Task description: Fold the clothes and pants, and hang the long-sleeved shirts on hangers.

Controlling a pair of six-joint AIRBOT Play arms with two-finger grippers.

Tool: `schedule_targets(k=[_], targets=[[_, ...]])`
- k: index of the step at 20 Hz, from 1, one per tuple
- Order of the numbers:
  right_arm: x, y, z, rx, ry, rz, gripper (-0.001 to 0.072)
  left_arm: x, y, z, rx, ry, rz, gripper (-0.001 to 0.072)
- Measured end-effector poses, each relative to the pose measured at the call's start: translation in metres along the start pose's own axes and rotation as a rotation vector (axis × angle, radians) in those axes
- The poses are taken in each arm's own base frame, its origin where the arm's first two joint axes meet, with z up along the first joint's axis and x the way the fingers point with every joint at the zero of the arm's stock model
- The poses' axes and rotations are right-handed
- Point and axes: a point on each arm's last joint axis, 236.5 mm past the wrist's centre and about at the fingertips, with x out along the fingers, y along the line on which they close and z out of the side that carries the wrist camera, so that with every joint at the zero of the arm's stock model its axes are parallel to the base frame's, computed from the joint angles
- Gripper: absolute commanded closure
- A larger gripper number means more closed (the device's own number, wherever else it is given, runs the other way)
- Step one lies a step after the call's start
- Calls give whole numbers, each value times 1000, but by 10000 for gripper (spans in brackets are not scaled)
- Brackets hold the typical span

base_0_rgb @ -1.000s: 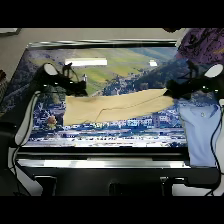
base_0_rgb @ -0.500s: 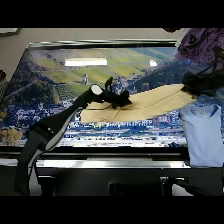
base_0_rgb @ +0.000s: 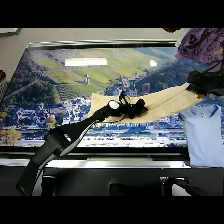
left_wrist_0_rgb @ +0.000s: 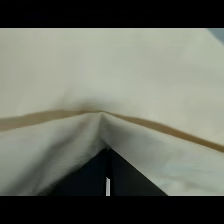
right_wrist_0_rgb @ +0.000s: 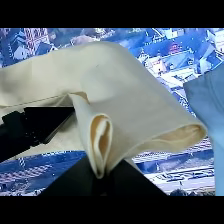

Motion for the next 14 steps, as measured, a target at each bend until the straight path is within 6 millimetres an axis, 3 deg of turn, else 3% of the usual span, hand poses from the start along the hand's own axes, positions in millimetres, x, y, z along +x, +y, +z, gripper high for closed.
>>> schedule_targets(k=[3, 5, 7, 10, 14], targets=[[-1, 1, 3, -1, -13, 2, 678, -10, -12, 12, 5, 1, -24, 691], [1, 8, 7, 6, -25, 32, 678, -33, -26, 28, 53, 6, -24, 691], [4, 21, 9, 19, -27, 75, 678, -70, -38, 50, 131, 8, 13, 691], [15, 64, 7, 8, -27, 150, 678, -152, -48, 89, 286, -13, 148, 690], [43, 155, -15, -28, 7, 259, 678, -294, -49, 141, 414, -123, 380, 689]])
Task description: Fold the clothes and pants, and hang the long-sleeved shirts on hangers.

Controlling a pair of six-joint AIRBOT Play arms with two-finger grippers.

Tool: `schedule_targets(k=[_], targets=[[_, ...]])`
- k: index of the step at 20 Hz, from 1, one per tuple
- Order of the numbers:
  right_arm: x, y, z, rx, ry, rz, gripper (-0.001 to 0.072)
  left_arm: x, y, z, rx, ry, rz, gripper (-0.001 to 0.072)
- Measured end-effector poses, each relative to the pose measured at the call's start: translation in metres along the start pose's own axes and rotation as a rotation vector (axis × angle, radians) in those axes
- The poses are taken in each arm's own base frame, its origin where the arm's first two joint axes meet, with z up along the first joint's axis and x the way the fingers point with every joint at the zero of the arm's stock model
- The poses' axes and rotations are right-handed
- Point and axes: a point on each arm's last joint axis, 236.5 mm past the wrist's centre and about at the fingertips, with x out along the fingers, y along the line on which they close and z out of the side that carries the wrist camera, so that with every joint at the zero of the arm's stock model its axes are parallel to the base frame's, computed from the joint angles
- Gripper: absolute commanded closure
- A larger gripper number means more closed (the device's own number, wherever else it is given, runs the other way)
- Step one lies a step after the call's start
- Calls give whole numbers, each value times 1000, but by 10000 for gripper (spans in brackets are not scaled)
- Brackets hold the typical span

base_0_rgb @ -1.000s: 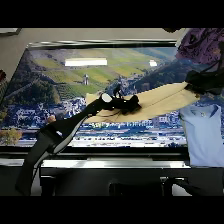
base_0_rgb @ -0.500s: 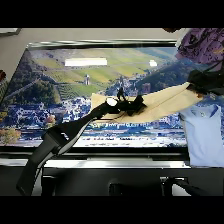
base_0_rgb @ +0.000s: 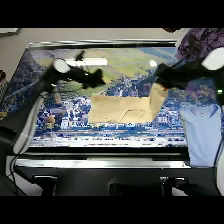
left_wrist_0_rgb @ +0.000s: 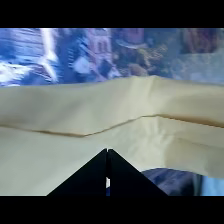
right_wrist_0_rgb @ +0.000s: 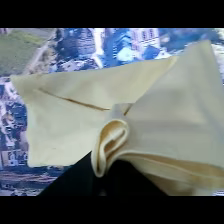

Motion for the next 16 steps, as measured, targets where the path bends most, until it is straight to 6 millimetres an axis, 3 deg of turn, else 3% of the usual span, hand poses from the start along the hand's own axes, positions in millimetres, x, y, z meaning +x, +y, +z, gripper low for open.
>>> schedule_targets(k=[4, 7, 11, 16], targets=[[66, 82, -43, -26, 64, 88, 678, -119, 61, 30, -10, -111, 172, 689], [117, 122, -81, -28, 117, 119, 678, -184, 93, 36, -49, -176, 247, 688], [168, 145, -112, -14, 146, 137, 678, -226, 118, 35, -78, -210, 299, 688], [203, 146, -130, 9, 171, 131, 675, -240, 126, 32, -75, -214, 320, 688]])
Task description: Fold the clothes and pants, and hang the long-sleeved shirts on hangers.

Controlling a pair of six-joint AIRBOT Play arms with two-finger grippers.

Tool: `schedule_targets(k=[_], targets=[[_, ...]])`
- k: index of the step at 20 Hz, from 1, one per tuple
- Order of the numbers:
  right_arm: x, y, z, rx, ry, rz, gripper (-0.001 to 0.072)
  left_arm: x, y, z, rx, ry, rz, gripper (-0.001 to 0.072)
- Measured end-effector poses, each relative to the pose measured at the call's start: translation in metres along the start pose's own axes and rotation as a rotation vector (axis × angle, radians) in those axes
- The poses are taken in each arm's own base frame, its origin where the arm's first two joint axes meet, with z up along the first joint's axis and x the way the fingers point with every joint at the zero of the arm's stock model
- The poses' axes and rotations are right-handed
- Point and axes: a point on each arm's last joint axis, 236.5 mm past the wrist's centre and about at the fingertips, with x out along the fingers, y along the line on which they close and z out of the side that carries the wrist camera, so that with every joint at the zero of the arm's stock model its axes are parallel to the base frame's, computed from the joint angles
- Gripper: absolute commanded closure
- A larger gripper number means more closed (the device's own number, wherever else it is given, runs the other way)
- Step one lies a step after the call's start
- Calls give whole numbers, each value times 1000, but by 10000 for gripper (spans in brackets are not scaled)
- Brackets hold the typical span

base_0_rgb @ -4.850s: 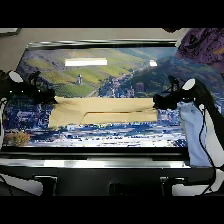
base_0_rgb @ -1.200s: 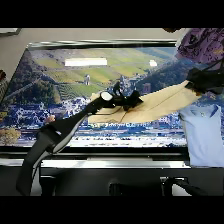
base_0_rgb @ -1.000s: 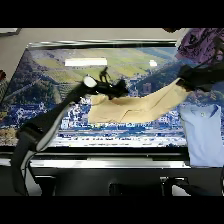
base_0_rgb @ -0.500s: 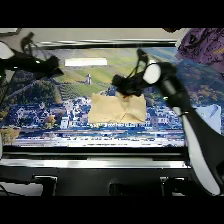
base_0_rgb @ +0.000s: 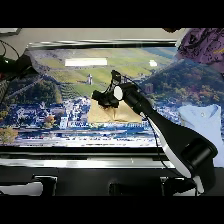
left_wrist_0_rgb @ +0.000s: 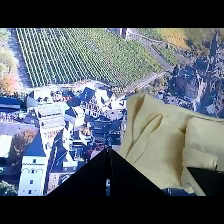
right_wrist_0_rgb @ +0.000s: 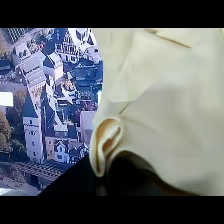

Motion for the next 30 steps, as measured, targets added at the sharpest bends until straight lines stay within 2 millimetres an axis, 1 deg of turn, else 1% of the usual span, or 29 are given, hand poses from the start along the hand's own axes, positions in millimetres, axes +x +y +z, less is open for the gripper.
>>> schedule_targets(k=[1, 2, 3, 4, 6, 8, 9, 10, 12, 13, 14, 16, 18, 20, 22, 24, 25, 26, 27, 30], targets=[[5, -1, -1, 3, 3, 0, 653, -1, 1, 0, 0, 1, 2, 687], [9, -2, -1, 3, 0, 0, 555, -1, 2, 0, 0, 3, 3, 687], [12, -2, 0, -1, -2, 4, 382, -1, 2, 0, 1, 3, 4, 687], [13, 0, 0, -16, -5, 11, 273, -1, 3, -1, 0, 4, 5, 687], [12, 4, 0, -53, -5, 30, 269, 0, 4, -1, 0, 6, 7, 687], [-2, 10, 8, -85, -13, 54, 268, 1, 4, -1, 0, 8, 7, 687], [-14, 12, 14, -84, -9, 61, 236, 1, 5, -1, -1, 9, 8, 687], [-31, 11, 24, -74, -4, 69, 216, 1, 5, -1, -1, 9, 9, 687], [-73, -1, 49, -50, 10, 73, 212, 1, 5, -1, 0, 9, 8, 687], [-95, -13, 62, -48, 15, 66, 179, 1, 5, -1, 0, 9, 8, 687], [-116, -29, 75, -47, 17, 52, 155, 1, 5, -1, 0, 9, 8, 687], [-155, -77, 98, -38, 26, 8, 155, 1, 5, -1, 0, 9, 8, 686], [-184, -129, 111, -18, 38, -28, 155, 1, 5, -1, 0, 9, 8, 685], [-198, -178, 115, 20, 60, -30, 157, 1, 5, -1, -1, 9, 8, 685], [-196, -213, 106, 62, 94, 12, 157, 1, 5, -1, -1, 9, 8, 685], [-179, -242, 88, 102, 147, 69, 166, 1, 5, -1, -1, 9, 8, 685], [-167, -252, 79, 120, 166, 98, 182, 1, 5, -1, -1, 9, 8, 685], [-153, -260, 68, 139, 189, 128, 192, 1, 5, -1, -1, 9, 8, 685], [-140, -266, 58, 155, 209, 158, 229, 1, 5, -1, -1, 9, 8, 685], [-105, -272, 40, 186, 238, 241, 230, 1, 5, -1, -1, 9, 8, 685]])
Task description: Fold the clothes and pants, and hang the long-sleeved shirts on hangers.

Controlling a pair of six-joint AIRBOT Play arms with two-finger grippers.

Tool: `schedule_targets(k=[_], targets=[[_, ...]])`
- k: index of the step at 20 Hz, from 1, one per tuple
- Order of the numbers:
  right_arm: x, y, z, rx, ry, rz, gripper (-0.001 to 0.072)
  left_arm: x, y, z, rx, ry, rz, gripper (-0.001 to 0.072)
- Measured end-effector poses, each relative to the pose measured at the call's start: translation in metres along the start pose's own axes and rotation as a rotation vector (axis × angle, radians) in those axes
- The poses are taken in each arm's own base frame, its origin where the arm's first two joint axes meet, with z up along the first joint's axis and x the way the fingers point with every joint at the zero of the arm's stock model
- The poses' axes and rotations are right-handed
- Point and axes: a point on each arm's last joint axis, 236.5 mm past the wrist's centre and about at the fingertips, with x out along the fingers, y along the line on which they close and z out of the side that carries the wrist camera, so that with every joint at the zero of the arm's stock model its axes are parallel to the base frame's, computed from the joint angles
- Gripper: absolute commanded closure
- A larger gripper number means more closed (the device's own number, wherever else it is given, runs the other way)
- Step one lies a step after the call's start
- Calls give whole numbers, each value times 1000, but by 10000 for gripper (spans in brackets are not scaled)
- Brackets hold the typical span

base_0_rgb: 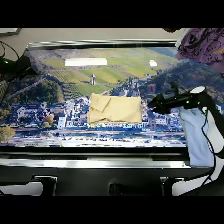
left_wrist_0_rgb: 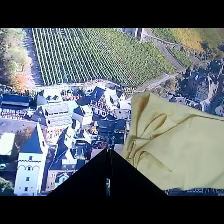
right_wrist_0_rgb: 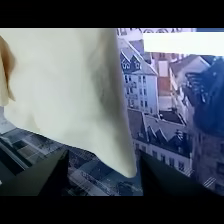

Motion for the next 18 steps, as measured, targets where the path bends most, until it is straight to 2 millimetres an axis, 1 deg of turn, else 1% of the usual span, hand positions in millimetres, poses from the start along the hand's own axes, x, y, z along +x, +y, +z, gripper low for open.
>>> schedule_targets(k=[2, 5, 8, 9, 10, 11, 13, 14, 16, 18], targets=[[18, -4, 0, -2, 3, 33, 230, 0, 0, 0, 0, 0, 0, 685], [38, -11, 1, -4, 3, 45, 232, 0, 0, 0, 0, 0, 0, 685], [54, -7, 1, -9, 8, 63, 345, 0, 0, 0, 0, 0, 0, 685], [59, -5, 1, -16, 6, 63, 408, 0, 0, 0, 0, 0, 0, 685], [64, -4, 2, -20, -1, 62, 525, 0, 0, 0, 0, 0, 0, 685], [69, -2, 3, -27, -5, 54, 672, 0, 0, 0, 0, 1, 0, 685], [75, 7, 1, -40, 1, 66, 678, 1, 0, 0, -1, 2, 0, 685], [75, 14, 4, -50, -5, 75, 678, 1, 0, 0, -1, 2, 0, 685], [62, 33, 18, -66, -43, 86, 678, 1, 0, 0, -1, 2, 0, 685], [41, 49, 41, -72, -102, 66, 678, 1, 0, -1, 0, 2, 0, 685]])
